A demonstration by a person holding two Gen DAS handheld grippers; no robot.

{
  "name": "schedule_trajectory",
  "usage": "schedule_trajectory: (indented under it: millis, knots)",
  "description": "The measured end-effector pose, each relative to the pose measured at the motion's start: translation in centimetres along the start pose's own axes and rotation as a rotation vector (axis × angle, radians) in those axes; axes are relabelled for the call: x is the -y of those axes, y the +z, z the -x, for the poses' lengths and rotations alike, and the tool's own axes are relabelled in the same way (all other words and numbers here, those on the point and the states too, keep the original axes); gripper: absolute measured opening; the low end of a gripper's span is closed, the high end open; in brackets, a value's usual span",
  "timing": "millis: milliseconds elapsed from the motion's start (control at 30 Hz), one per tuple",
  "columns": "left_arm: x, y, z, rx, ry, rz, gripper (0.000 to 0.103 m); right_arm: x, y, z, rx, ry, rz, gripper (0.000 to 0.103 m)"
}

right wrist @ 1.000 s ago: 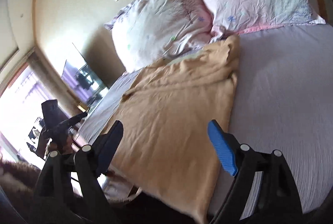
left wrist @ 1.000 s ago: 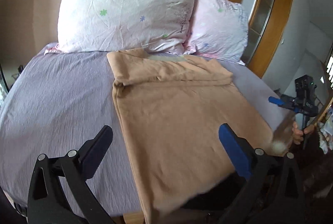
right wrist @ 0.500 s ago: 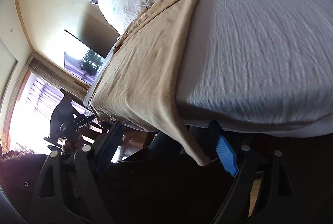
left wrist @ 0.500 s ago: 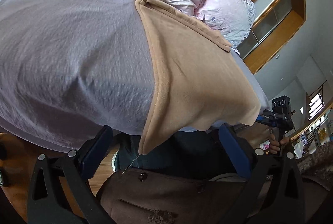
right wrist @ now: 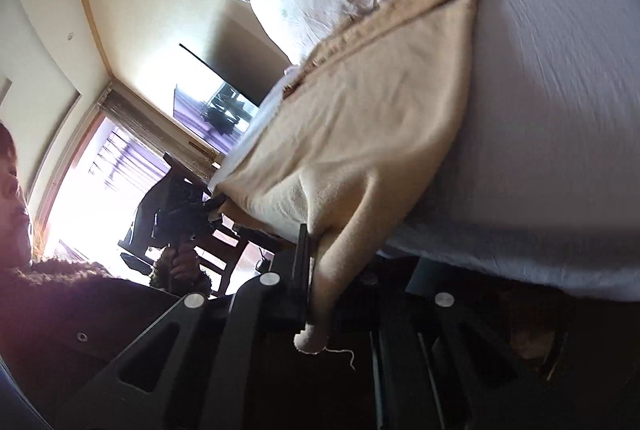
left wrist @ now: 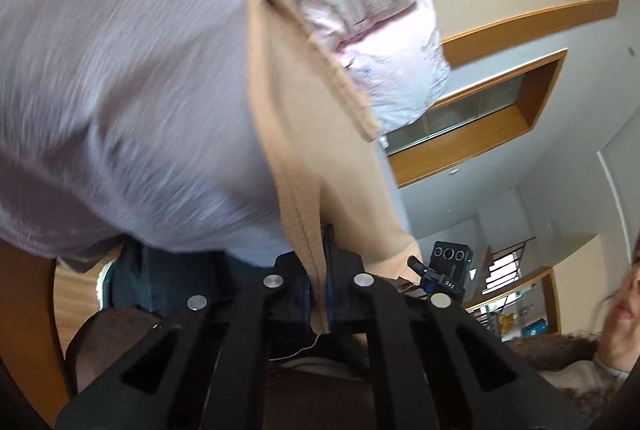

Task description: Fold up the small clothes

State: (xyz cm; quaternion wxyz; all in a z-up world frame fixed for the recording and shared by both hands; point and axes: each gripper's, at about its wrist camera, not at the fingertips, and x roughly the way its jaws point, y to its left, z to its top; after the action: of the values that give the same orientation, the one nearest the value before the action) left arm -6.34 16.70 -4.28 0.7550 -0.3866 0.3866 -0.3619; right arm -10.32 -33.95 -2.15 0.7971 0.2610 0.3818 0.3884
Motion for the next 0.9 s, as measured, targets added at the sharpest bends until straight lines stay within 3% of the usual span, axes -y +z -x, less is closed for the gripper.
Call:
schedule_trajectory:
  millis: [167,333,500,667,767,800,867,900]
  knots:
    - [4.4,6.5,-0.2,0.088,0.014,-0.123,0.004,-3.2,7.4,1.8,0.183,0.037,0.125,0.008]
    - [4.9,15.9,-4.2,0.170,0.033,-0.094,0.004,-2.1,17.2,-0.5,0.326,-0.025,0.094,0.008]
    - [1.7,23.6,-10.4,0.159,0.132,0.008,0.004,5.4,25.7,-5.2,0.354,-0.112,-0.114,0.008]
    - [-1.2,27.6,-13.8,0.138,0.186,0.090,0.004,12.5,28.8,-8.0,0.331,-0.164,-0.318,0.008]
    - [-2.7,29.1,-14.4,0.156,0.165,0.153,0.004,15.4,29.9,-9.2,0.343,-0.162,-0.427,0.009]
    - [-3.4,29.6,-14.7,0.161,0.162,0.188,0.004,16.0,30.1,-9.5,0.346,-0.165,-0.461,0.011]
    - [-4.7,30.1,-15.3,0.167,0.182,0.237,0.005,17.5,30.6,-10.0,0.359,-0.203,-0.530,0.035]
    - [-5.2,30.2,-15.3,0.171,0.203,0.260,0.006,17.9,30.6,-9.8,0.379,-0.225,-0.551,0.061]
